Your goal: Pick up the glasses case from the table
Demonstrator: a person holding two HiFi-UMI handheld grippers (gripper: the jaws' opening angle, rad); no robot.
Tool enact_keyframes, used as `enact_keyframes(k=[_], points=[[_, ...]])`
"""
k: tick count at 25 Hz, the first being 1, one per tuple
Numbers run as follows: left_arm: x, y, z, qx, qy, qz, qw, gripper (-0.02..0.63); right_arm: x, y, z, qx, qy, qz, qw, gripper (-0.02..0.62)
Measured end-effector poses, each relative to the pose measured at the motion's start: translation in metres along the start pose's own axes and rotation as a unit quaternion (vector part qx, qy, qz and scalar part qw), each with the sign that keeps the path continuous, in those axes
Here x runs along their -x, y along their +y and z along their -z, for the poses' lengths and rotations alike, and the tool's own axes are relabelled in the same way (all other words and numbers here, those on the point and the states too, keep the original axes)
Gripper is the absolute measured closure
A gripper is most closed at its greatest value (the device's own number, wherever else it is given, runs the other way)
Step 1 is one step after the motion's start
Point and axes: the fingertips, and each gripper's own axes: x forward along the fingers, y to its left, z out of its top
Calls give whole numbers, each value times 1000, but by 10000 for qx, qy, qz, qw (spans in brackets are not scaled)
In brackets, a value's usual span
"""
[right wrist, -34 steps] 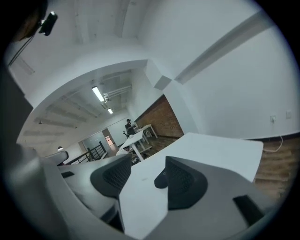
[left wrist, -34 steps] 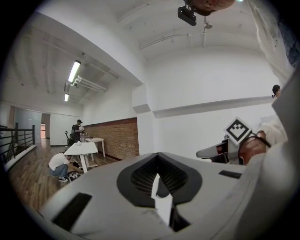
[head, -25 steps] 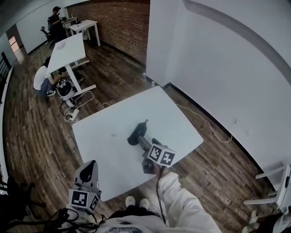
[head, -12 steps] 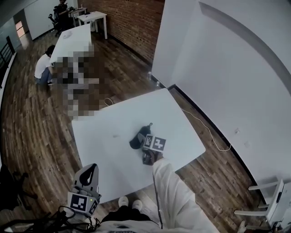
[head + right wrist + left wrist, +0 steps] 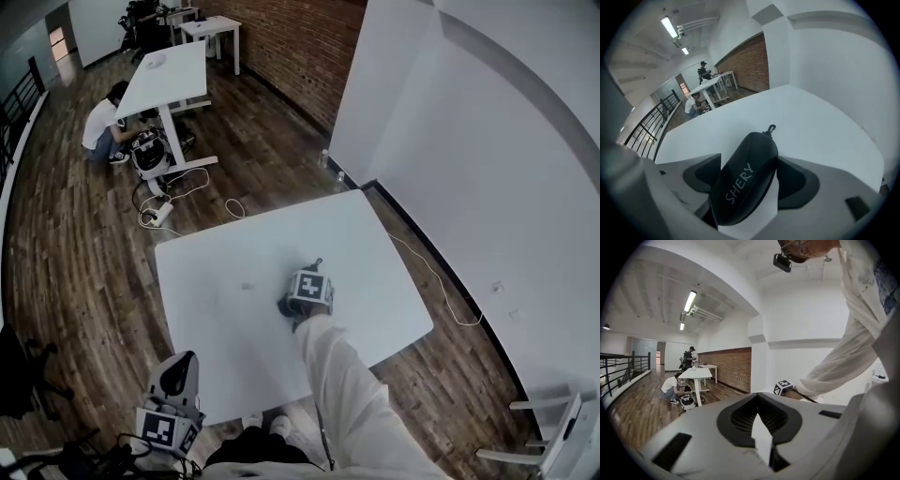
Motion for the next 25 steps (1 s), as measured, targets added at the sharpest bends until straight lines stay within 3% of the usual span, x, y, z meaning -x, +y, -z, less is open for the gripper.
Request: enact_keyframes(k=[9,17,23,25], points=[[-5,-5,14,79,79,-59,9999,598,-9,8,-7,236,25,602,9979,216],[-3,-4,18,83,158,-147,9997,598,-10,25,-9,1106,96,340,9932,235],[3,-4,42,205,169,-191,9995,598,-3,29,-6,1118,-63,85,9937,258],[-2,-9,31,112,199,-132,9997,597,1,30,-7,1120,-125,-19,9936,269]])
